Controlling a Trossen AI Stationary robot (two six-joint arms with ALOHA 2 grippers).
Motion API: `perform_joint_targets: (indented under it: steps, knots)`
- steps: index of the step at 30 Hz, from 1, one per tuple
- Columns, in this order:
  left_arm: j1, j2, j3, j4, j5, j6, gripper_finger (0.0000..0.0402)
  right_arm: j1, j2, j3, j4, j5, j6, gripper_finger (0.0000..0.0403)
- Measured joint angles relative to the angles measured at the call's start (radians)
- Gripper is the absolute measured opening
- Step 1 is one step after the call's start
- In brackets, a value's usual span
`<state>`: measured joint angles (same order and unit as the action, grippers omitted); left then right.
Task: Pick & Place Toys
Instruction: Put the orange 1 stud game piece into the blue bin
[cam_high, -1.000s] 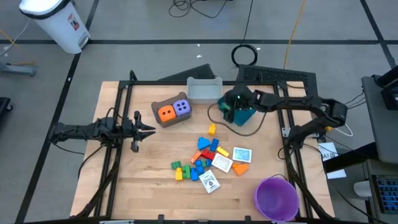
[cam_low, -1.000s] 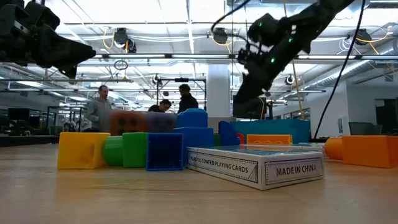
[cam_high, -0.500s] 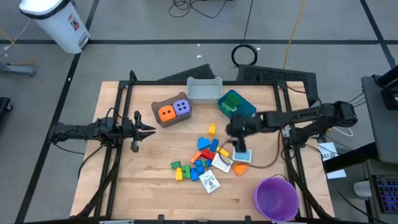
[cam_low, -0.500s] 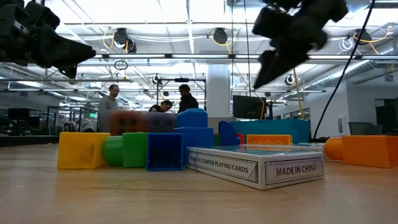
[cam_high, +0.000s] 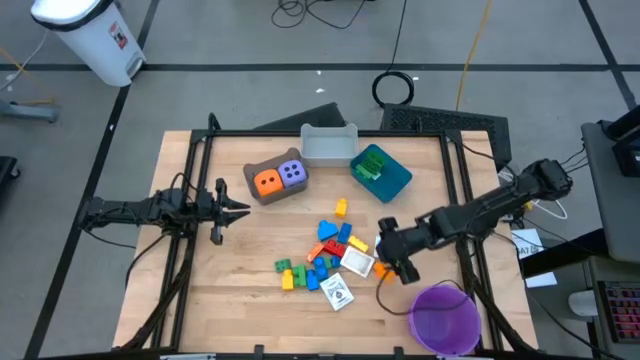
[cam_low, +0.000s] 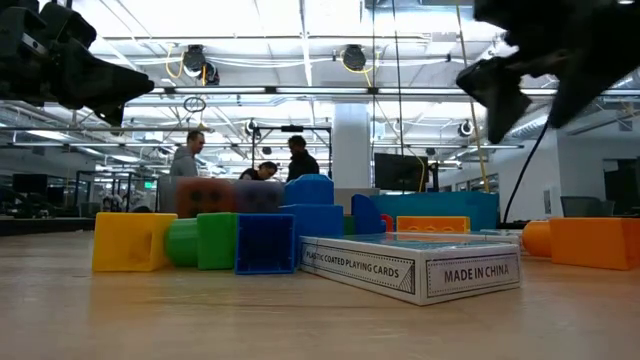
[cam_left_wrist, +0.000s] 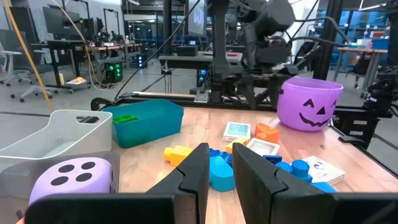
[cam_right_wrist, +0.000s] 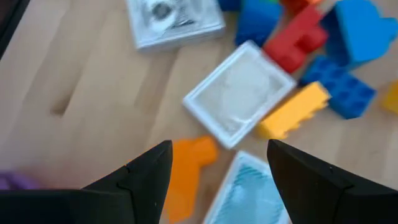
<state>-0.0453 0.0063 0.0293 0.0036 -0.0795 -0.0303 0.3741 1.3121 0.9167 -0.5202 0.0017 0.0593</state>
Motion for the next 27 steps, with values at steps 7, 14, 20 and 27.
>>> perform_joint_targets:
  steps: [7,14,20,27]
  knots:
    - [0.0,0.0,0.0,0.0,0.0,0.0,0.0076,0.076,0.0,-0.094,0.054,0.001,0.059,0.0254]
    - [0.0,0.0,0.0,0.0,0.0,0.0,0.0076,0.093,-0.001,-0.171,0.118,0.001,0.059,0.0254]
    - [0.0,0.0,0.0,0.0,0.0,0.0,0.0076,0.09,0.0,-0.212,0.133,0.0,0.021,0.0254]
    - [0.0,0.0,0.0,0.0,0.0,0.0,0.0076,0.082,0.0,-0.287,0.25,-0.005,0.004,0.0254]
